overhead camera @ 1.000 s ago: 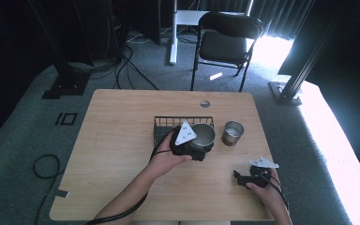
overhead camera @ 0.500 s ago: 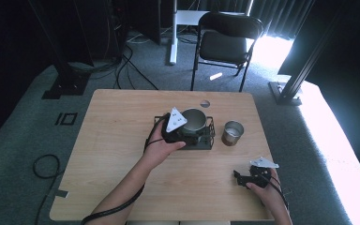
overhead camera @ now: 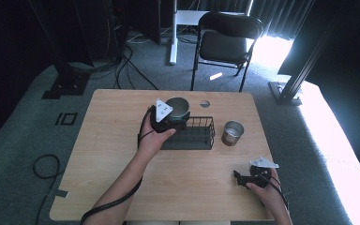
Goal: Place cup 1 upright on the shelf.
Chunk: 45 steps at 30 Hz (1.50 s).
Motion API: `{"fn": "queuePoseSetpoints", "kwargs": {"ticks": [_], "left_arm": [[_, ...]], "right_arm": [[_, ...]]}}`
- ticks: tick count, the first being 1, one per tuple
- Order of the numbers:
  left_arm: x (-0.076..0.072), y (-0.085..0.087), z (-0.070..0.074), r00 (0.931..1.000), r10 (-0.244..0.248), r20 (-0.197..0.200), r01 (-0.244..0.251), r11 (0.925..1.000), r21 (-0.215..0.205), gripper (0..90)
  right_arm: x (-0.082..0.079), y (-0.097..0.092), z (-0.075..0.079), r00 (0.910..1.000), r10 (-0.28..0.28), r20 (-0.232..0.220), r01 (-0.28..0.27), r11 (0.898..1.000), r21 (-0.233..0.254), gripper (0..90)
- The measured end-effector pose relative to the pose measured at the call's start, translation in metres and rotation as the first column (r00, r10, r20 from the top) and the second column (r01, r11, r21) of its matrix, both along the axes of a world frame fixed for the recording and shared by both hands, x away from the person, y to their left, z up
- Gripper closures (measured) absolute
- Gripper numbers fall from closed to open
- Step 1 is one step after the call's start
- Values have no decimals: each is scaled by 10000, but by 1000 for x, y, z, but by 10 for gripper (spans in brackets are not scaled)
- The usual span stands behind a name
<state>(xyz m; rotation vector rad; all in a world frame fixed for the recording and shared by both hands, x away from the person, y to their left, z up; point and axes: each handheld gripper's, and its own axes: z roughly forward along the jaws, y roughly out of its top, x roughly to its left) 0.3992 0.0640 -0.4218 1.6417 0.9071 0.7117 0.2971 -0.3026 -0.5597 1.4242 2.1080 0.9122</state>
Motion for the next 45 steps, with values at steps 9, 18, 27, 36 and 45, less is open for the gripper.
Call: {"fn": "queuePoseSetpoints", "kwargs": {"ticks": [9,18,27,36,45], "left_arm": [[7,13,-21,9954,897,-349,-897,9960,2,137],[14,15,-41,9901,1248,-649,-1245,9922,84,137],[15,14,-54,9872,1305,-922,-1286,9914,256,137],[12,8,-57,9906,1126,-771,-1062,9909,829,135],[9,7,-53,9935,721,-885,-622,9920,1103,31]], "right_arm": [[0,0,0,10000,12,-5,-12,10000,-9,119],[0,0,0,10000,9,-7,-9,10000,-4,119],[0,0,0,10000,8,-8,-8,10000,-3,119],[0,0,0,10000,8,-8,-8,10000,-3,119],[0,0,0,10000,9,-8,-9,10000,-4,119]]}}
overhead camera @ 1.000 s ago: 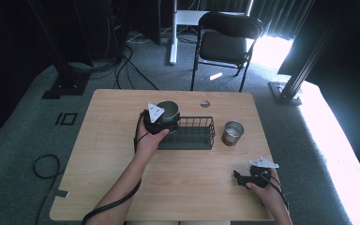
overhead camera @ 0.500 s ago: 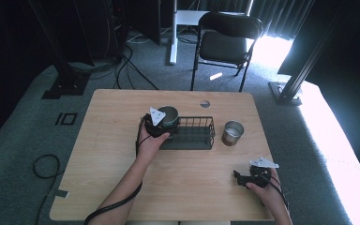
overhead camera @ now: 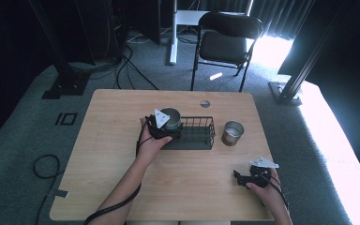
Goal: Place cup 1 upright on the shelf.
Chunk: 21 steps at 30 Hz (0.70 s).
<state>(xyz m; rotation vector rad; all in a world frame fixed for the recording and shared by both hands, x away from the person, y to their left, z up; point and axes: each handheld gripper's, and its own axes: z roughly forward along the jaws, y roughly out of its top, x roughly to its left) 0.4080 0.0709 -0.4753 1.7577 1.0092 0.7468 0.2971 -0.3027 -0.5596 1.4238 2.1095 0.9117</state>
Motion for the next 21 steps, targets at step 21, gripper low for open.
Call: {"fn": "queuePoseSetpoints", "kwargs": {"ticks": [21], "left_arm": [[-26,24,1,9987,-139,-494,145,9998,113,31]], "right_arm": [[0,0,0,10000,7,11,-7,10000,-14,118]]}}
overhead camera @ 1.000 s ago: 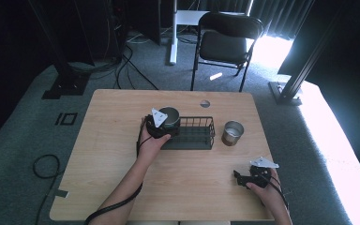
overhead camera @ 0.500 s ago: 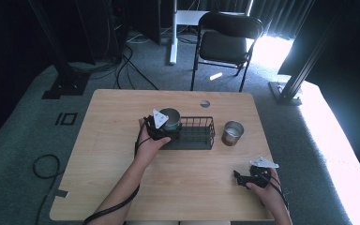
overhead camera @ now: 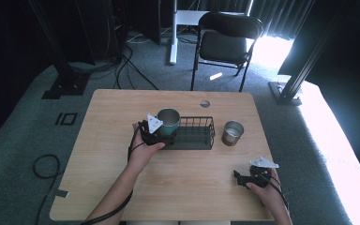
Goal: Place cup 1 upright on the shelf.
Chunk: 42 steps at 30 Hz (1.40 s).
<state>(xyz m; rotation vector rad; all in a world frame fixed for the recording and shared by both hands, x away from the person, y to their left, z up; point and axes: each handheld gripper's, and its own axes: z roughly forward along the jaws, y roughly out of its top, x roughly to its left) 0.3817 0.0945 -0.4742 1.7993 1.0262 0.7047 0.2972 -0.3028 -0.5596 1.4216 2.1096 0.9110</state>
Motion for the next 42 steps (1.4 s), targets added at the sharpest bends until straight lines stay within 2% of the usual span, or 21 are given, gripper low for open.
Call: {"fn": "queuePoseSetpoints", "kwargs": {"ticks": [3,7,22,33,42], "left_arm": [[-5,8,-3,10000,-47,-63,47,10000,-60,31],[-9,18,-6,9997,-116,-227,119,9999,118,31],[-25,59,-16,9988,57,-491,-46,9997,232,31],[-40,98,-38,9926,674,-1006,-653,9976,243,31],[-53,120,-50,9853,1093,-1315,-1080,9940,168,31]], "right_arm": [[0,0,0,10000,0,0,0,10000,-1,119],[0,0,0,10000,-18,-14,18,10000,17,119],[0,0,0,10000,-10,-15,10,10000,7,119],[0,0,0,10000,-9,-15,9,10000,7,119],[0,0,0,10000,8,1,-8,10000,-6,119]]}}
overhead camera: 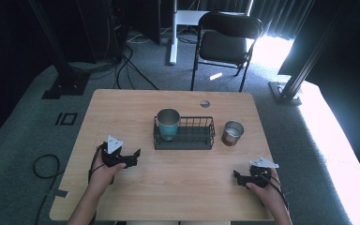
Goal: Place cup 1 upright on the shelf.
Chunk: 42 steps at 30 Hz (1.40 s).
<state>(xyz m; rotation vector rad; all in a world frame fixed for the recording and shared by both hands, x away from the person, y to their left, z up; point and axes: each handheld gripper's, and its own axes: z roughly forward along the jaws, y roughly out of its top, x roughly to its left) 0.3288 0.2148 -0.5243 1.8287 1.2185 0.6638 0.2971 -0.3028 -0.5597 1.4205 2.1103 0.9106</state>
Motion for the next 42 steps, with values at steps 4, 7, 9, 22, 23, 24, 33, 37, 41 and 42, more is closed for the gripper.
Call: {"fn": "queuePoseSetpoints", "kwargs": {"ticks": [4,7,9,22,23,24,33,37,41,42], "left_arm": [[-5,8,-4,9998,175,-68,-175,9998,-4,31],[-9,13,-9,9994,280,-207,-280,9996,2,31],[-11,17,-12,9990,339,-284,-341,9994,-61,31],[-29,44,-23,9928,873,-817,-869,9962,86,31],[-30,47,-24,9918,955,-849,-953,9954,65,31],[-31,49,-25,9907,1018,-900,-1013,9948,105,31],[-40,67,-30,9810,1291,-1451,-1264,9916,273,31],[-42,72,-31,9769,1418,-1599,-1383,9898,329,31],[-43,75,-33,9641,1455,-2221,-1327,9886,713,31],[-43,75,-33,9627,1474,-2270,-1331,9881,770,31]], "right_arm": [[0,0,0,10000,0,0,0,10000,0,119],[0,0,0,10000,0,-1,0,10000,0,118],[0,0,0,10000,-1,-1,1,10000,1,119],[0,0,0,10000,1,3,-1,10000,0,119],[0,0,0,10000,2,3,-2,10000,-1,119],[0,0,0,10000,2,3,-2,10000,0,119],[0,0,0,10000,1,7,-1,10000,0,119],[0,0,0,10000,1,5,-1,10000,0,119],[0,0,0,10000,2,5,-2,10000,1,119],[0,0,0,10000,4,4,-4,10000,1,119]]}}
